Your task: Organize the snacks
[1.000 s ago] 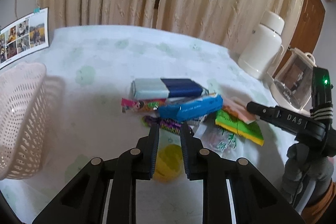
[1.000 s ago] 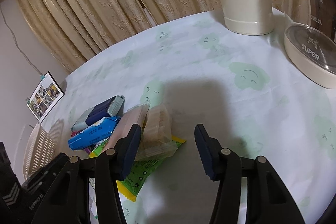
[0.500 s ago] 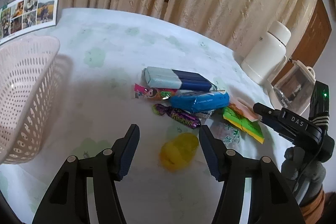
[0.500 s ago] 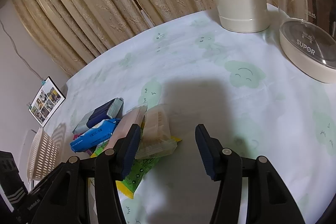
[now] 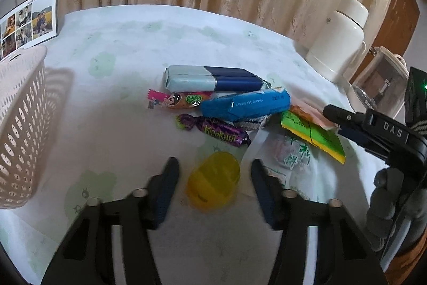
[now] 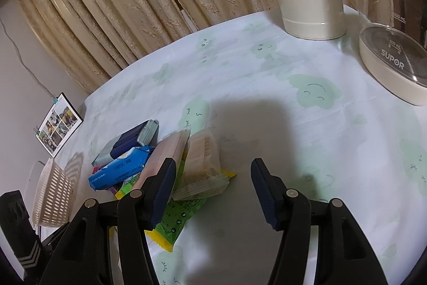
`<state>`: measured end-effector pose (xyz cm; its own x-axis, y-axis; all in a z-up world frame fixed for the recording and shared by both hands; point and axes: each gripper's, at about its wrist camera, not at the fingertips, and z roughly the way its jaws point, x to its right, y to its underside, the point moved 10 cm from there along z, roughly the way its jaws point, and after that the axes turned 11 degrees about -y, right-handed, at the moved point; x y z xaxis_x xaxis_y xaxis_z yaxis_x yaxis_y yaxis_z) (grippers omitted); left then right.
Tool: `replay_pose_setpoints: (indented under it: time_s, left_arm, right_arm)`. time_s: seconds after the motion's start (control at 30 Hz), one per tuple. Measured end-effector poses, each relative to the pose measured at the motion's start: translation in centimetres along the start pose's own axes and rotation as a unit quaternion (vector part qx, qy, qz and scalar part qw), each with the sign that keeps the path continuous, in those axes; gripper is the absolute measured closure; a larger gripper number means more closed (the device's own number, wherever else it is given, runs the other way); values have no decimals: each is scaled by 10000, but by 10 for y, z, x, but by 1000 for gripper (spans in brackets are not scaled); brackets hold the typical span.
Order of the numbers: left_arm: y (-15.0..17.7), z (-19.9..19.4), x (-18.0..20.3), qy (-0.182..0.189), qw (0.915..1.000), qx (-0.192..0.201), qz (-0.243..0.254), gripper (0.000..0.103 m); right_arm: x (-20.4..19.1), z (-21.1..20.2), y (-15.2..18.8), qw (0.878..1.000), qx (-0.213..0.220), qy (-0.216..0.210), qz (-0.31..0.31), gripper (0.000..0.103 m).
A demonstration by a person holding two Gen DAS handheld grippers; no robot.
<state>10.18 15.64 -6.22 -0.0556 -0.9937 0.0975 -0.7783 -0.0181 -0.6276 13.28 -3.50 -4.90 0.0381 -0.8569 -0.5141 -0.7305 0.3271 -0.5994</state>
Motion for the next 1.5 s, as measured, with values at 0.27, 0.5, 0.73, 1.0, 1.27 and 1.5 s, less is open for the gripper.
replay_pose_setpoints:
  time_s: [0.27, 0.5, 0.73, 1.0, 1.27, 1.5]
  left_arm:
    - [-10, -21, -2, 142, 9989, 438, -86, 68]
    - [-28, -48, -16, 162, 9947, 952, -343, 68]
    - [-46, -76, -38, -116, 9856, 1579, -590, 68]
    - [-59, -94, -82, -561, 9728, 1950, -1120, 68]
    - [-60, -114, -157, -1497, 9436, 2311, -1840, 68]
    - [-52, -114, -191, -1880, 9297, 2196, -2282, 43]
  right_arm:
    - [8, -6, -6, 9994, 124, -145, 294, 46]
    - [4, -5, -7, 9995, 120, -174, 246, 46]
    - [2, 11, -6, 9995, -53, 221, -215, 49]
    - [6, 24, -2, 9988, -279, 241, -311, 68]
    - [3, 22, 0, 9982, -303, 288, -424, 69]
    - [2, 13, -3, 9991, -178, 217, -317, 69]
